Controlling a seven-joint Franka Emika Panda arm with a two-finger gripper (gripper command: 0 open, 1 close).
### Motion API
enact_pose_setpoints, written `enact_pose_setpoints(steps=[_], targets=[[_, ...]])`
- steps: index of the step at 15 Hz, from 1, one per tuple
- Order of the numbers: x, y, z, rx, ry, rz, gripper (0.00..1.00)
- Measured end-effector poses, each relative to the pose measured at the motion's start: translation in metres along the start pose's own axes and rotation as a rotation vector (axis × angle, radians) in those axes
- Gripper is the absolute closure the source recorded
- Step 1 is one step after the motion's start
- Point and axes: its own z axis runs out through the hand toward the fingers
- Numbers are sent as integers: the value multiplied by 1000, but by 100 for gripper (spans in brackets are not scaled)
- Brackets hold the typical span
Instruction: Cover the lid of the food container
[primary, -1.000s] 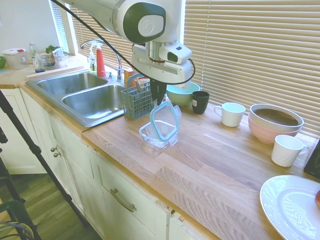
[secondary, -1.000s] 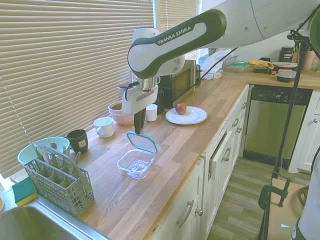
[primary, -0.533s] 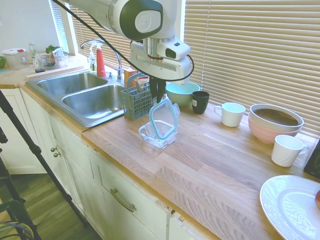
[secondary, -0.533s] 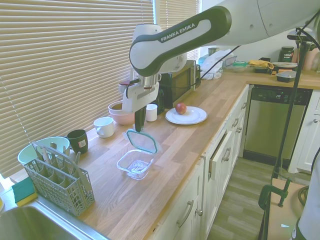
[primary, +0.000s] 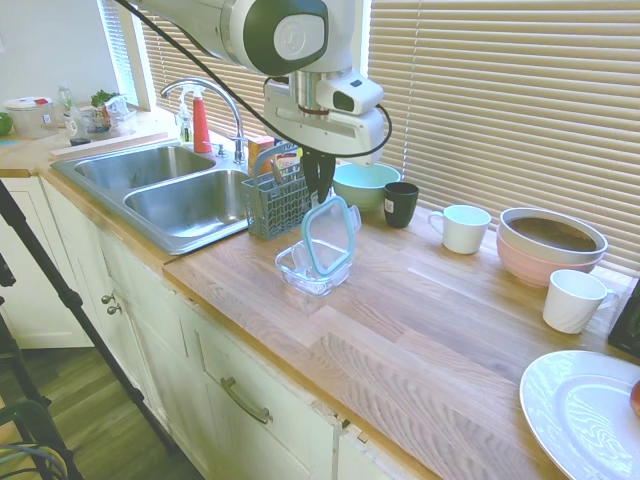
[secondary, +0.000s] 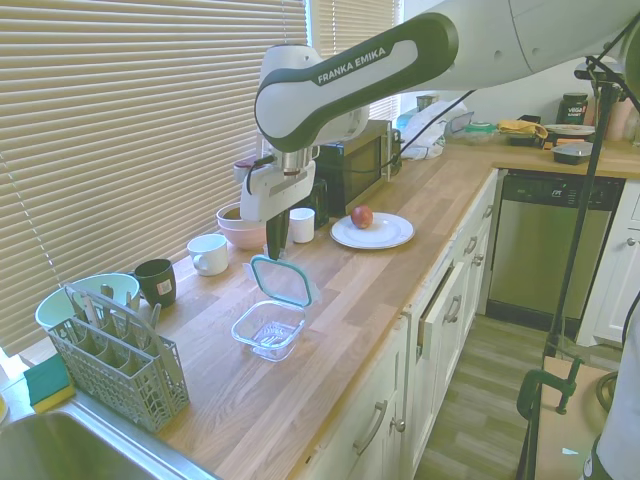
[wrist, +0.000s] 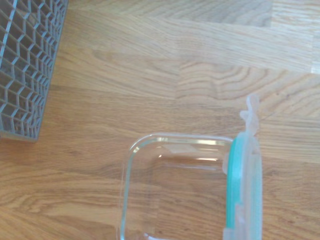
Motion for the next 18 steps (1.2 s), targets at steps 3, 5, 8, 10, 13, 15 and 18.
enact_pose_setpoints(steps=[3,5,8,10,13,15,18], targets=[[0,-14,11,-23,-1,-8,100],[-10,-30,21,-44,-5,-16,100],[-24,-49,31,-73,0,-26,100],[-31,-58,41,-92,-1,-36,100],[-36,-66,60,-120,-9,-44,100],[-38,-70,72,-135,-12,-50,100],[-42,-75,82,-149,-10,-55,100]])
